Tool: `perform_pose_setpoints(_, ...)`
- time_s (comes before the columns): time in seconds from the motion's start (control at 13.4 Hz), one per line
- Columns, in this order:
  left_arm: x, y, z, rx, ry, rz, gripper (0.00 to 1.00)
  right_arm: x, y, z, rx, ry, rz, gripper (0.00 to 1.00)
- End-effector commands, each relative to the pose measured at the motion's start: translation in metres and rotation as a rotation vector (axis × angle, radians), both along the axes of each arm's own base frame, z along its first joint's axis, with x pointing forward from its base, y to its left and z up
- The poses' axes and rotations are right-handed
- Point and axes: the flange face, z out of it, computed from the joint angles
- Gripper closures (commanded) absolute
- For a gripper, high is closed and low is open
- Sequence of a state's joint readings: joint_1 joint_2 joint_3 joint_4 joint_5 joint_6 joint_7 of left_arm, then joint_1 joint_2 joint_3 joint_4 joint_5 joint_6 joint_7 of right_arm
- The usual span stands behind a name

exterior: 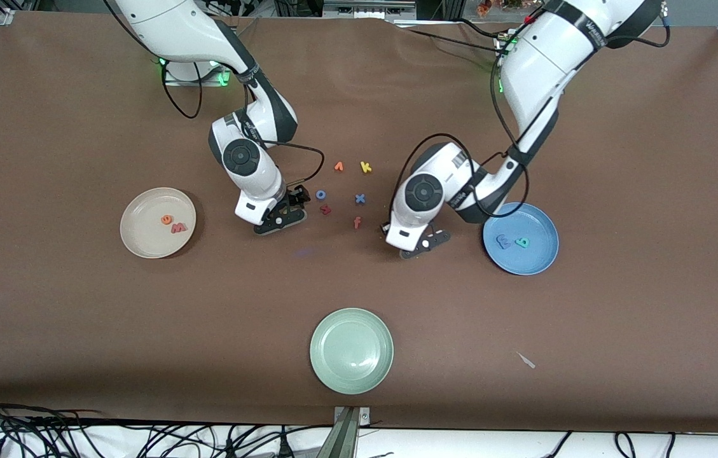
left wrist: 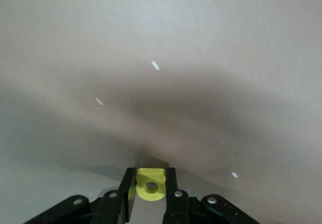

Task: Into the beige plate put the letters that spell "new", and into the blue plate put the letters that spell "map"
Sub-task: 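Grasp yellow d with the left gripper while the right gripper reaches green u, then release the d with the left gripper while the right gripper grasps the u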

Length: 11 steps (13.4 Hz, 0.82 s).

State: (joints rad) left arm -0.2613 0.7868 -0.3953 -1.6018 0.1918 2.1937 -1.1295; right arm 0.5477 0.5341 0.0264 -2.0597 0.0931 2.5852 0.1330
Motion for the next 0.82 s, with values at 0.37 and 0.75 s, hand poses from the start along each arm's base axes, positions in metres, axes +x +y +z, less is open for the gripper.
perform_pose_setpoints(0.37, 0.053, 0.151, 0.05, 0.007, 0.095, -0.294, 0.81, -0.003, -0.001, 0.005, 0.005, -0.025, 0.029, 0.31)
perform_pose_setpoints(0.75, 0.046, 0.199, 0.028, 0.031, 0.165, -0.451, 0.8, -0.003, 0.003, 0.005, 0.006, -0.031, 0.037, 0.36)
